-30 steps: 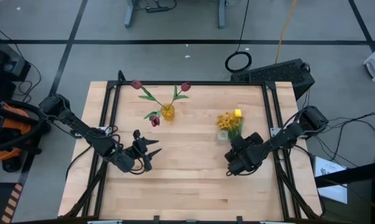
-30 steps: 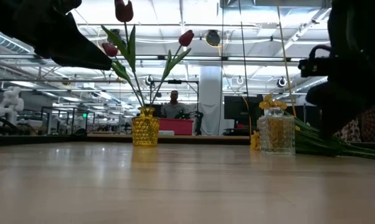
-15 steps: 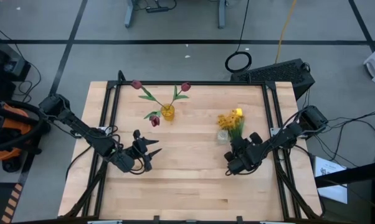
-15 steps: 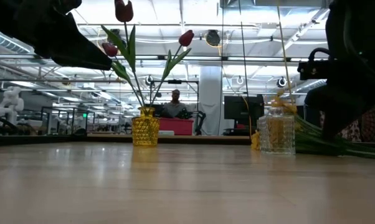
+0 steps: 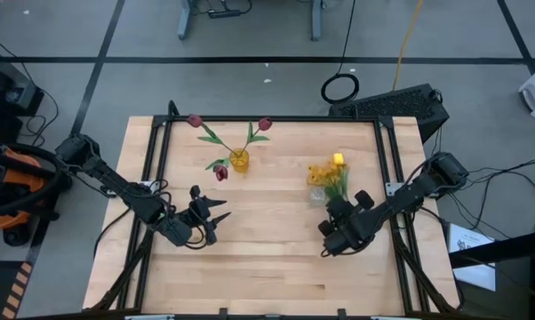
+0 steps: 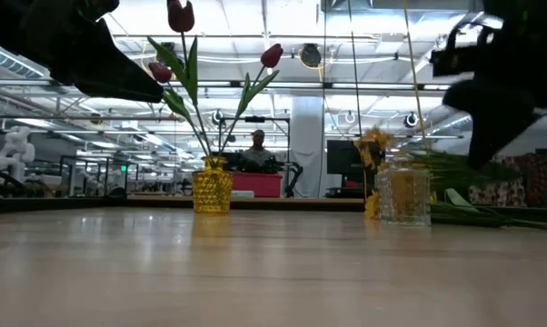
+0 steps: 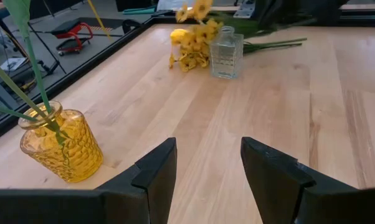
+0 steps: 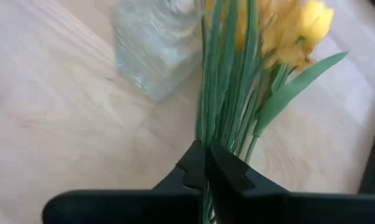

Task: Sort flowers into vase by color
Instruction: Put the yellow flower into the transparent vase

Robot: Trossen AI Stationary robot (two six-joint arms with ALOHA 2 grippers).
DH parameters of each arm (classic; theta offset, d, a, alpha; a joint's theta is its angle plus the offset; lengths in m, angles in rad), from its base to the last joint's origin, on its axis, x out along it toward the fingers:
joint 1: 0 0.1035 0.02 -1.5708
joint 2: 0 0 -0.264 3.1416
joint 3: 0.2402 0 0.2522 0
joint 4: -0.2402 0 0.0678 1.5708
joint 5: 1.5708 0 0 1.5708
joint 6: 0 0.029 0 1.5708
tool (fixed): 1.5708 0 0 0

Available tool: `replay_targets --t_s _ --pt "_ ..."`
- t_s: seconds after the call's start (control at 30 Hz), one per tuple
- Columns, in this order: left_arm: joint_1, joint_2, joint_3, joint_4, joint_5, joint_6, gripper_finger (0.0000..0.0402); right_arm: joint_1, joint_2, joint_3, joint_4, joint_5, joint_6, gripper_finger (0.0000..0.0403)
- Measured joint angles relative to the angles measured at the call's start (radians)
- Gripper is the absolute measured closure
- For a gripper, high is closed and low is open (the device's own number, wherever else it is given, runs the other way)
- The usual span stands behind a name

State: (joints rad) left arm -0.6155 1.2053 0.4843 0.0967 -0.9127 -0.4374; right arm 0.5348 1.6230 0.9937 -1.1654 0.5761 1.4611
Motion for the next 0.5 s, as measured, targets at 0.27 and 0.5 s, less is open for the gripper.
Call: replay_targets --t_s 0.27,0.5 --pt "0.000 0.000 0.000 0.000 0.000 0.000 0.0215 0.114 0.000 0.220 -0.268 0.104 0.106 0.0401" --pt "0.000 0.000 0.000 0.039 0.000 0.005 0.0215 0.234 0.000 0.362 -0.327 0.320 0.123 0.0402"
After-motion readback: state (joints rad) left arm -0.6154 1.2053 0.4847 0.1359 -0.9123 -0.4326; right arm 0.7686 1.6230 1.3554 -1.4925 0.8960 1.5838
